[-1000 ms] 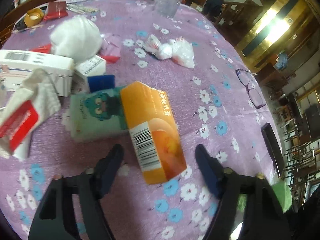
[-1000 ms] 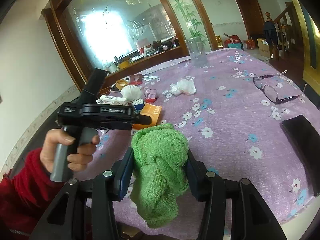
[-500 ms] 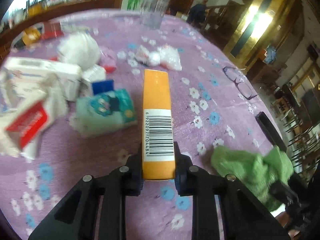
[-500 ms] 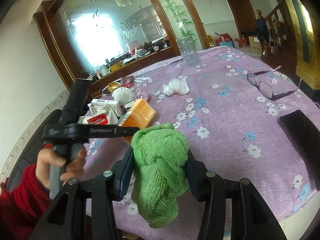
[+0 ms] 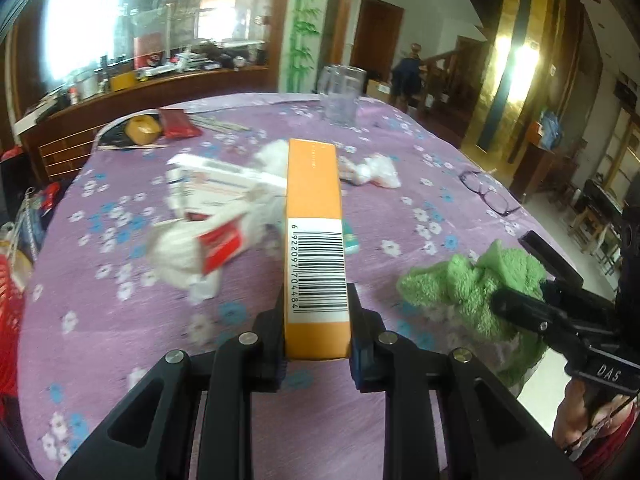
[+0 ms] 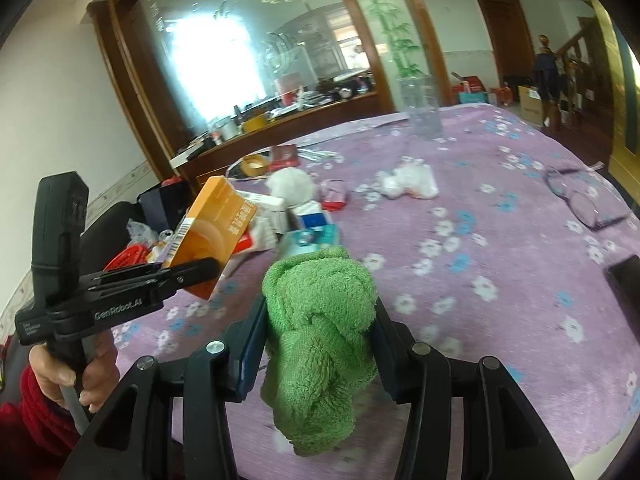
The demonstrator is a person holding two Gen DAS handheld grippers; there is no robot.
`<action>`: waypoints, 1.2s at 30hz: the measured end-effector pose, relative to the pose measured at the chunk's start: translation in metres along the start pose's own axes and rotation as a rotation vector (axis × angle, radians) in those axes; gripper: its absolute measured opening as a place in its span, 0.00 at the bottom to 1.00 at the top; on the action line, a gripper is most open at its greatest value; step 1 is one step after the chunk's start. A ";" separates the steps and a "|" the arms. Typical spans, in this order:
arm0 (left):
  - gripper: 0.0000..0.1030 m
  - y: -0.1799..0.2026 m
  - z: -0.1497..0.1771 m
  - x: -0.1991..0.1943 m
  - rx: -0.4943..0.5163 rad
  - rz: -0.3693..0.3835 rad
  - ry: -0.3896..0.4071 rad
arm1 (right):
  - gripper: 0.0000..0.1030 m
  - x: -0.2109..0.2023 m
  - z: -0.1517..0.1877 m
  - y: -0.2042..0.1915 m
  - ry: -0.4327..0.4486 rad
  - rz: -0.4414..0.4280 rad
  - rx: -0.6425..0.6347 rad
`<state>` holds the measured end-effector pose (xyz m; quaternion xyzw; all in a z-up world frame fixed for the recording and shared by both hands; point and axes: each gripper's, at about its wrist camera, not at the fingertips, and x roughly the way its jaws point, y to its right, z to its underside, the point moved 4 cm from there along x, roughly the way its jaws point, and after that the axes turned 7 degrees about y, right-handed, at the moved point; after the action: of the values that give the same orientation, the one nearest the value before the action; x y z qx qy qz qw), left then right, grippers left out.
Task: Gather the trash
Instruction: 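Carry the towel and orange box over the red mesh basket with both grippers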
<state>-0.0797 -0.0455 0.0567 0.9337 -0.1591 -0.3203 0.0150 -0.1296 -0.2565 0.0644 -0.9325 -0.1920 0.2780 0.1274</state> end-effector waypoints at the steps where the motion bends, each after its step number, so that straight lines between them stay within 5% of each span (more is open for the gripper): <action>1: 0.22 -0.006 0.002 -0.004 -0.005 -0.006 0.004 | 0.51 0.003 -0.001 -0.007 -0.003 -0.010 -0.009; 20: 0.22 -0.113 0.029 -0.069 -0.167 -0.142 0.070 | 0.51 0.055 -0.015 -0.126 -0.060 -0.182 -0.159; 36: 0.22 -0.256 0.047 -0.141 -0.356 -0.351 0.129 | 0.52 0.135 -0.036 -0.262 -0.163 -0.367 -0.263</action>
<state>-0.1389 0.2442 0.0696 0.9482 0.0655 -0.2809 0.1333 -0.0801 0.0312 0.1203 -0.8651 -0.4025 0.2970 0.0373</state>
